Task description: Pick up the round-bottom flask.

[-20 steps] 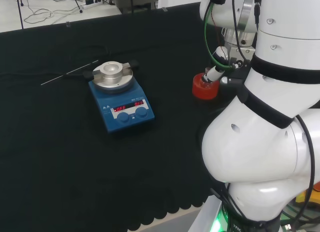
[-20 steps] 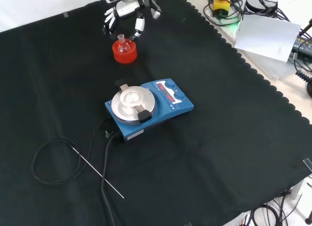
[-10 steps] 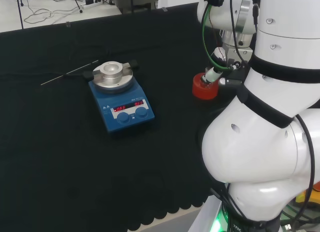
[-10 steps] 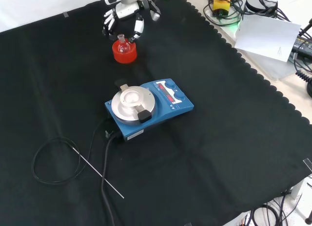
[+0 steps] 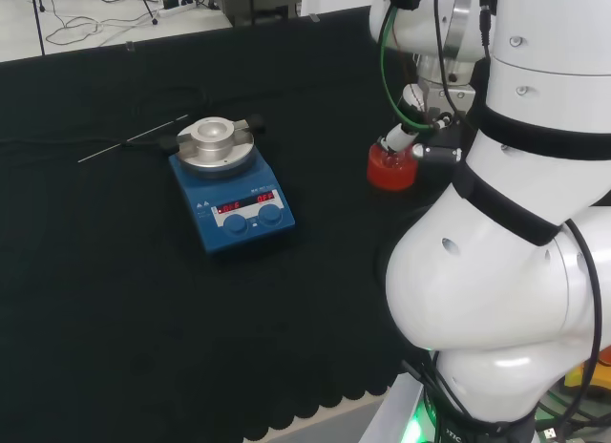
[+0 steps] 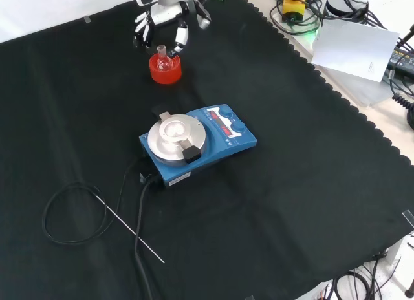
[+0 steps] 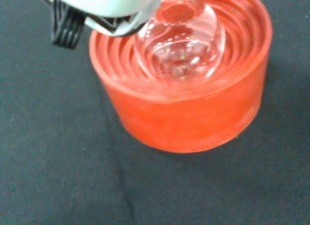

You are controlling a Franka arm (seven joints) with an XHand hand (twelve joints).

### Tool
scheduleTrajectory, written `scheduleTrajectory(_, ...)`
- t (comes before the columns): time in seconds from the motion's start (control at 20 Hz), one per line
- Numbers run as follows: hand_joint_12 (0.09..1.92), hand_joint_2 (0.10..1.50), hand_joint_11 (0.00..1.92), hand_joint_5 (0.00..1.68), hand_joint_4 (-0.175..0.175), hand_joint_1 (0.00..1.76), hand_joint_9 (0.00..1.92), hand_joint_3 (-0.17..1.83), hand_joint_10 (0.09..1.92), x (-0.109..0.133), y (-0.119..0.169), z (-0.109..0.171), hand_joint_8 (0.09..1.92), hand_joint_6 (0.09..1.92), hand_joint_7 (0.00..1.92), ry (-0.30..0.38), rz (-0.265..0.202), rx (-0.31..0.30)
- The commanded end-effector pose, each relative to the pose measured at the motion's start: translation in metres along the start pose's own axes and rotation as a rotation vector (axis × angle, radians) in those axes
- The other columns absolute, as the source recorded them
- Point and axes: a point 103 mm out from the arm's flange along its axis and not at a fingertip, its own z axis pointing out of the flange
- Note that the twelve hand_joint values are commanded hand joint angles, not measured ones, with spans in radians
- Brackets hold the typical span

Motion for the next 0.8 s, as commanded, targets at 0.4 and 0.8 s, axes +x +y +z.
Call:
scheduleTrajectory(0.4, 1.39, 0.63, 0.22, 0.91, -0.106, 0.97, 0.54, 0.7, 0.67, -0.002, -0.002, -0.005, 0.69, 0.79, 0.35, -0.03, -0.001, -0.009)
scheduleTrajectory(0.8, 1.38, 0.64, 0.23, 0.85, -0.102, 0.97, 0.55, 0.7, 0.66, -0.004, -0.004, -0.01, 0.69, 0.8, 0.36, -0.02, 0.015, -0.019)
